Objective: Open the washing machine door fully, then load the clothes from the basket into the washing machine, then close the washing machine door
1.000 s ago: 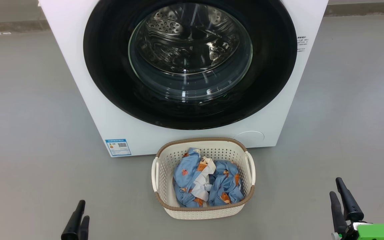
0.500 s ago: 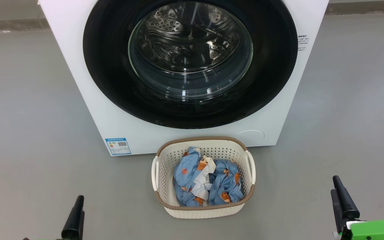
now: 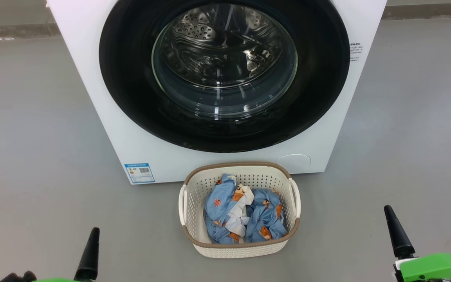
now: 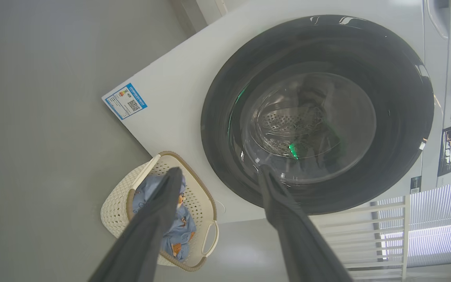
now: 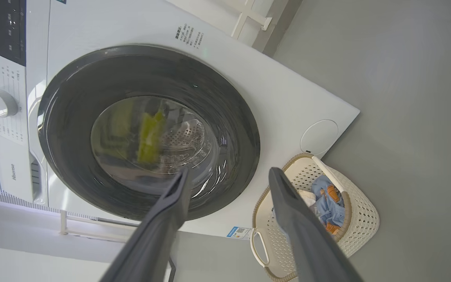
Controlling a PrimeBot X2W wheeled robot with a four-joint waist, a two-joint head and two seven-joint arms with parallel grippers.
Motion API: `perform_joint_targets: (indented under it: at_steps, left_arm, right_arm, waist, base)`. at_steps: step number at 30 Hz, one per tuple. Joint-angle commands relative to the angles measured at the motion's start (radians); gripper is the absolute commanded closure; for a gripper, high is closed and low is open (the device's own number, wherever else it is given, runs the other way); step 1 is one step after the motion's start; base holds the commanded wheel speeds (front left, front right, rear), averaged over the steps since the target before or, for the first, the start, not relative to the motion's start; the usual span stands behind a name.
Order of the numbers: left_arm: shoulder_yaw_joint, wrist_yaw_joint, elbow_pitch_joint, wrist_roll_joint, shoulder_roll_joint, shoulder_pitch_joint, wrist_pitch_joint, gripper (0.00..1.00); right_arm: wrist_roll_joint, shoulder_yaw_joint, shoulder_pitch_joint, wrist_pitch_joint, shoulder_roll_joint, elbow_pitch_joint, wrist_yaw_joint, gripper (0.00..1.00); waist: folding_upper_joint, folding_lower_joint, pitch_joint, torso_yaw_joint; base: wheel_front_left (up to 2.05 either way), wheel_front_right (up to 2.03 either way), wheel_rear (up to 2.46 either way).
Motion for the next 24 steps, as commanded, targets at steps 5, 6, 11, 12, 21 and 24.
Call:
perform_joint_targets:
  at_steps: [5, 6, 11, 12, 21, 24]
  left_arm:
    - [0.006, -0.002, -0.032, 0.102, 0.022, -0.041, -0.023, 0.0]
    - [0.005, -0.002, -0.033, 0.12, 0.023, -0.041, -0.026, 0.0]
    - [0.0, -0.002, -0.035, 0.205, 0.024, -0.043, -0.039, 0.0]
    - [0.0, -0.002, -0.036, 0.222, 0.024, -0.043, -0.042, 0.0]
    - [-0.007, -0.002, -0.048, 0.354, 0.027, -0.044, -0.065, 0.0]
    - [-0.01, -0.002, -0.051, 0.397, 0.028, -0.044, -0.073, 0.0]
  right_arm:
    - [-0.102, 0.011, -0.056, -0.023, -0.018, -0.015, 0.001, 0.0]
    - [-0.119, 0.012, -0.057, -0.025, -0.019, -0.014, 0.001, 0.0]
    - [-0.199, 0.021, -0.061, -0.039, -0.025, -0.003, 0.001, 0.0]
    - [-0.213, 0.022, -0.062, -0.041, -0.025, 0.0, 0.001, 0.0]
    - [-0.328, 0.037, -0.071, -0.066, -0.032, 0.019, 0.001, 0.0]
    - [-0.362, 0.04, -0.075, -0.074, -0.034, 0.023, 0.001, 0.0]
  waist:
    - [0.0, -0.0001, -0.001, -0.002]
    - [0.0, -0.0001, -0.001, -0.002]
    - [0.0, -0.0001, 0.0, -0.002]
    - [0.0, -0.0001, 0.0, -0.002]
    - [0.0, -0.0001, 0.0, 0.0]
    - [0.0, -0.0001, 0.0, 0.001]
  base:
    - [0.0, 0.0, 0.0]
    - [0.0, 0.0, 0.0]
    - [0.0, 0.0, 0.0]
    - [0.0, 0.0, 0.0]
    - [0.0, 0.0, 0.0]
    - [0.0, 0.0, 0.0]
